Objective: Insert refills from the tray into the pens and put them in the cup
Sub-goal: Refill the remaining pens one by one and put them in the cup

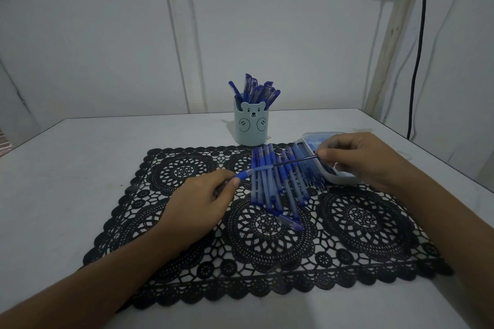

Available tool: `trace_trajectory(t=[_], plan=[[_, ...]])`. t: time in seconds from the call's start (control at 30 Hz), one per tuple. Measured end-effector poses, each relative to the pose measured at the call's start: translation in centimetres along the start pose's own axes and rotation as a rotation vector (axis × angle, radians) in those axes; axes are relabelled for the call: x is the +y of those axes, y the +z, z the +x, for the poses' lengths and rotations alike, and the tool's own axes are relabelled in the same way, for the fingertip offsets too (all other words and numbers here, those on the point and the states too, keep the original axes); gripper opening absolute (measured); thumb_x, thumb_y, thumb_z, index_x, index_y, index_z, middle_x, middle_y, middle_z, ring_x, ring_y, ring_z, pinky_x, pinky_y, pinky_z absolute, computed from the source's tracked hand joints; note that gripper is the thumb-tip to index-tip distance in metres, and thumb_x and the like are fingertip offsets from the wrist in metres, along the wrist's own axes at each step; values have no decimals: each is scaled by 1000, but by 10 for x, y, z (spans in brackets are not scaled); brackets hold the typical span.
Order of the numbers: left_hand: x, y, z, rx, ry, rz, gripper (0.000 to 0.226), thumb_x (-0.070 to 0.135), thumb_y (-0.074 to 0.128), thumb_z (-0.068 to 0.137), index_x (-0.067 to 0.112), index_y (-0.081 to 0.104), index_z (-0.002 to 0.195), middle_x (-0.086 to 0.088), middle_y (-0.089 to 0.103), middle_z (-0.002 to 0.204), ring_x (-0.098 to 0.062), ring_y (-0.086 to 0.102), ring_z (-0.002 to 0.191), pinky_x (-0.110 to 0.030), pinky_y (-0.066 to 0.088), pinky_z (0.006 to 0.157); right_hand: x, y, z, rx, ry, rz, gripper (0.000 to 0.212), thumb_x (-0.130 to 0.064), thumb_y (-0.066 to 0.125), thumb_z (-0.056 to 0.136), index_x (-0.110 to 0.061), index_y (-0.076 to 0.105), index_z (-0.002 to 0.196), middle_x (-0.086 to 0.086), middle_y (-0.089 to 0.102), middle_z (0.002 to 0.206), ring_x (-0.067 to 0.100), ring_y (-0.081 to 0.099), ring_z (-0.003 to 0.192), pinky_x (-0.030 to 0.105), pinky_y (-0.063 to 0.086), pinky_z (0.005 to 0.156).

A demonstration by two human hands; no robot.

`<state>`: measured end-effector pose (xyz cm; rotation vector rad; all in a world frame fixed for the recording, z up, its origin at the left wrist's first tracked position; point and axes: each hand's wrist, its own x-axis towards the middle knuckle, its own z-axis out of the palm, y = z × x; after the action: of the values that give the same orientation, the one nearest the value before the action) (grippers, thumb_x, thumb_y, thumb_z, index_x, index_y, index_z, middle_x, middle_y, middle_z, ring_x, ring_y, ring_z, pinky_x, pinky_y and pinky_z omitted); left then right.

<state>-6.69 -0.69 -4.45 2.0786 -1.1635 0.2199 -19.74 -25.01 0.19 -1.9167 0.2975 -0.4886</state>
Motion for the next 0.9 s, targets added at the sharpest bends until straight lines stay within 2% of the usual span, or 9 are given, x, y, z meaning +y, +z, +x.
trace_trajectory(t=[0.17, 0.53, 0.67, 0.73, 0.9], plan=[[0, 0, 0, 8, 13, 5, 29, 46, 37, 86, 32, 61, 95, 7, 59, 64, -9, 53, 61, -30, 42, 50, 2, 0, 0, -2, -8, 32, 12, -8, 64, 79, -11, 69, 69, 10, 59, 71, 19, 48, 67, 21, 41, 57], [0, 0, 0, -1, 17, 40, 33, 48, 34, 86, 31, 61, 96, 8, 59, 65, -9, 53, 61, -32, 45, 53, 6, 0, 2, 4, -12, 59, 13, -4, 62, 81, -10, 67, 71, -2, 60, 61, 6, 51, 56, 15, 42, 53], [0, 1, 1, 5, 1, 27, 32, 47, 36, 88, 30, 62, 97, 7, 60, 66, -9, 53, 63, -33, 45, 54, 6, 0, 2, 10, -15, 61, 13, -5, 62, 80, -11, 67, 70, -1, 60, 61, 7, 51, 57, 16, 42, 53], [0, 1, 1, 6, -12, 20, 25, 42, 41, 93, 30, 62, 98, 7, 61, 67, -9, 52, 61, -32, 44, 54, 6, 1, 2, 13, -18, 62, 12, -4, 61, 81, -10, 67, 71, -1, 59, 61, 9, 50, 58, 16, 41, 53], [0, 1, 1, -1, -22, 14, 19, 36, 44, 92, 30, 62, 98, 6, 60, 65, -9, 52, 60, -31, 43, 52, 5, 3, 1, 10, -23, 69, 11, -4, 61, 81, -8, 66, 72, 2, 59, 62, 15, 47, 61, 24, 38, 57]])
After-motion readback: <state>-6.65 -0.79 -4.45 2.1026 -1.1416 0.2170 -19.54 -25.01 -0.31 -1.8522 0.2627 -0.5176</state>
